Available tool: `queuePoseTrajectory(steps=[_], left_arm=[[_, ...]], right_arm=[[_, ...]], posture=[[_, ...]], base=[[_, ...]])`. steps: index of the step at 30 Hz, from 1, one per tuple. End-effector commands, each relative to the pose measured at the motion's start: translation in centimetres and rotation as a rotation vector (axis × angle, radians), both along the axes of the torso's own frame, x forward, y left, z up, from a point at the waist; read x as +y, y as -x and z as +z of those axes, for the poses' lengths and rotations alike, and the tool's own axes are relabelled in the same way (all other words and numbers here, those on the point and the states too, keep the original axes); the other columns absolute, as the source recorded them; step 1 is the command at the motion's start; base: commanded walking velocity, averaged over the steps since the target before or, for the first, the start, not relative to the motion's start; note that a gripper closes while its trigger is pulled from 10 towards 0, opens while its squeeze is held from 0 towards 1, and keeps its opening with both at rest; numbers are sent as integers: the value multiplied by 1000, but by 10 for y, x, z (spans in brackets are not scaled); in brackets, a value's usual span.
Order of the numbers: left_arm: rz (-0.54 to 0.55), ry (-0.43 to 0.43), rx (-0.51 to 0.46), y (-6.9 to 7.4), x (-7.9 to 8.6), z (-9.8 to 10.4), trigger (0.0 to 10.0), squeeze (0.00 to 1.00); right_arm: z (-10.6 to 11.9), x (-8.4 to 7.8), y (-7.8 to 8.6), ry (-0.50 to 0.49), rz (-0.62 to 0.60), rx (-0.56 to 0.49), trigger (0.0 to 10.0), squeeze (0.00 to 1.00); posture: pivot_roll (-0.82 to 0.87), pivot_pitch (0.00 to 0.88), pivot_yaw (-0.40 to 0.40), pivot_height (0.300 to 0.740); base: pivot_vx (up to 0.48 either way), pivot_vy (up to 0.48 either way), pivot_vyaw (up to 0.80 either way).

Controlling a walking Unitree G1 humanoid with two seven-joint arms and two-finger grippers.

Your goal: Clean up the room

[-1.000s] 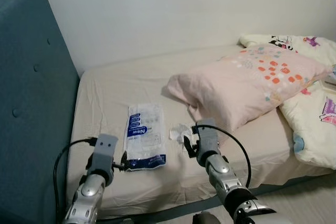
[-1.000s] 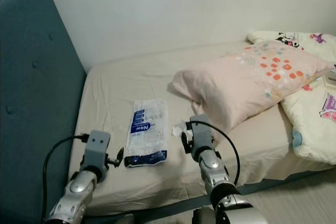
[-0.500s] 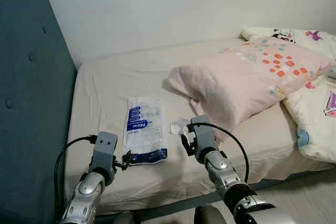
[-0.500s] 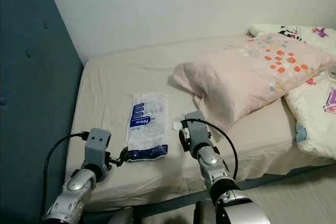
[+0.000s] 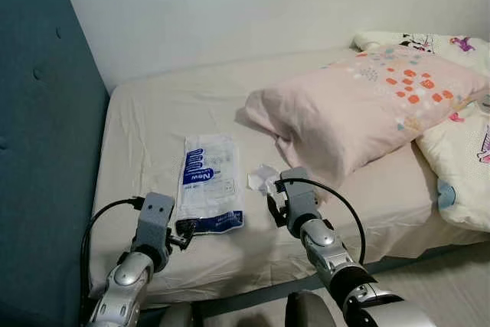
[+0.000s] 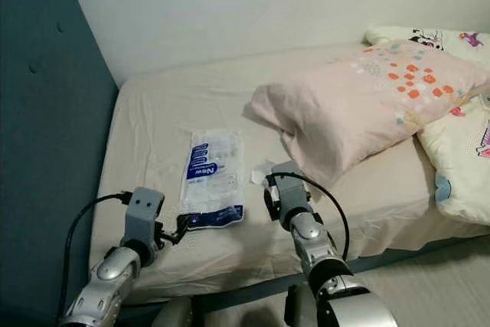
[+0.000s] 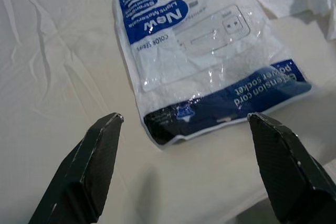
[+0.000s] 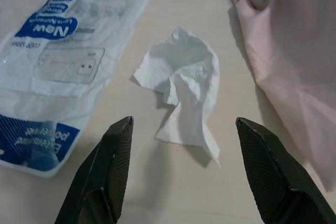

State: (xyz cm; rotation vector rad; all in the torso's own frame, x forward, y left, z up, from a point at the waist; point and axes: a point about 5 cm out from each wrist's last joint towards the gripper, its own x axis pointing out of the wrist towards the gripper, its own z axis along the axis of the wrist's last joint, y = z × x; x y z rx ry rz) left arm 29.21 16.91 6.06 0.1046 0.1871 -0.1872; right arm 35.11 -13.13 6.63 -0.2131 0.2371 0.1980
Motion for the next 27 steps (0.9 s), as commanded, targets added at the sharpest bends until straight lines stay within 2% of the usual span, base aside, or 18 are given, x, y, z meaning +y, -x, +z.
queuePoseTrajectory(steps=[1, 6, 15, 19, 20, 23, 24, 27], left_arm=[[-6, -11, 21, 4, 5, -2, 10000, 0], [-12, -7, 18, 4, 3, 1, 10000, 0], [-23, -11, 8, 5, 1, 5, 10000, 0], [-15, -9, -3, 5, 2, 9, 10000, 0], [-10, -7, -10, 4, 3, 12, 10000, 0], [-10, -7, -10, 4, 3, 12, 10000, 0], [-4, -4, -14, 4, 4, 14, 10000, 0], [12, 14, -25, 4, 7, 18, 10000, 0]], right_arm=[[-3, 0, 1, 28, 1, 21, 10000, 0], [-2, -2, 0, 5, 0, 26, 10000, 0], [0, -7, -2, 29, -24, 22, 10000, 0], [8, -10, -6, 42, -34, -16, 10000, 0], [13, -11, -9, 51, -38, -48, 10000, 243], [13, -11, -9, 51, -38, -48, 10000, 243], [18, -11, -11, 54, -33, -75, 10000, 1000], [23, -12, -13, 87, -34, -110, 10000, 1000]], posture=[[68, 212, -23, 596], [77, 240, -26, 591], [87, 266, -22, 581], [94, 278, -21, 581], [98, 286, -21, 581], [98, 286, -21, 581], [102, 290, -23, 581], [110, 299, -25, 581]], base=[[0, 0, 0], [0, 0, 0], [0, 0, 0], [0, 0, 0], [0, 0, 0], [0, 0, 0], [0, 0, 0], [0, 0, 0]])
